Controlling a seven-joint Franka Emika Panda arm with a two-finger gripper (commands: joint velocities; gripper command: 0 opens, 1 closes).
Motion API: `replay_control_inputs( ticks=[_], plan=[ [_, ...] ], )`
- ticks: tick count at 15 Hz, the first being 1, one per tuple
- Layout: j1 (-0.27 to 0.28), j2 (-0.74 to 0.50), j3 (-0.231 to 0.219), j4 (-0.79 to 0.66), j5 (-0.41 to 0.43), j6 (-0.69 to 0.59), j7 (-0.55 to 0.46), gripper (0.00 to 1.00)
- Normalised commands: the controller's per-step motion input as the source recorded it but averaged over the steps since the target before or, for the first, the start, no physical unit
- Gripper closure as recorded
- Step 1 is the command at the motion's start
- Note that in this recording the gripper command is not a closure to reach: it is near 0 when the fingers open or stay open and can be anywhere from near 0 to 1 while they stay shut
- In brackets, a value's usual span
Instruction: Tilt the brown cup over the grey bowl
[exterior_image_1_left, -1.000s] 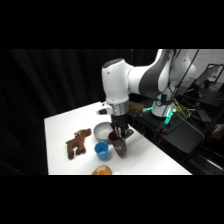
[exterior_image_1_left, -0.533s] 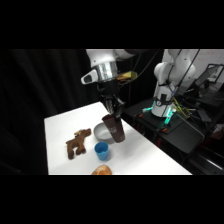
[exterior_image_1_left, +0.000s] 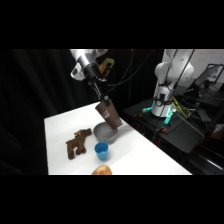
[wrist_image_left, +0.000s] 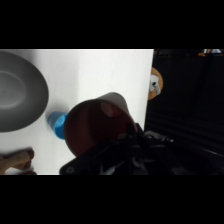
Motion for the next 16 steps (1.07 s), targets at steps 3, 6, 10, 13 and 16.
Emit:
replay_control_inputs(
  ticks=[3, 6, 10, 13, 16],
  plan=[
    [-0.25, 0.39, -0.09, 0.58, 0.52, -0.71, -0.3, 0.12],
    [-0.23, 0.45, -0.05, 0.59, 0.534, -0.66, -0.23, 0.12],
    [-0.2, 0.46, -0.011, 0.55, 0.542, -0.63, -0.13, 0.07],
    [-0.133, 0.36, -0.007, 0.49, 0.409, -0.51, -0.04, 0.08],
    [0.108, -0.03, -0.121, 0.28, -0.107, -0.02, 0.03, 0.09]
  ],
)
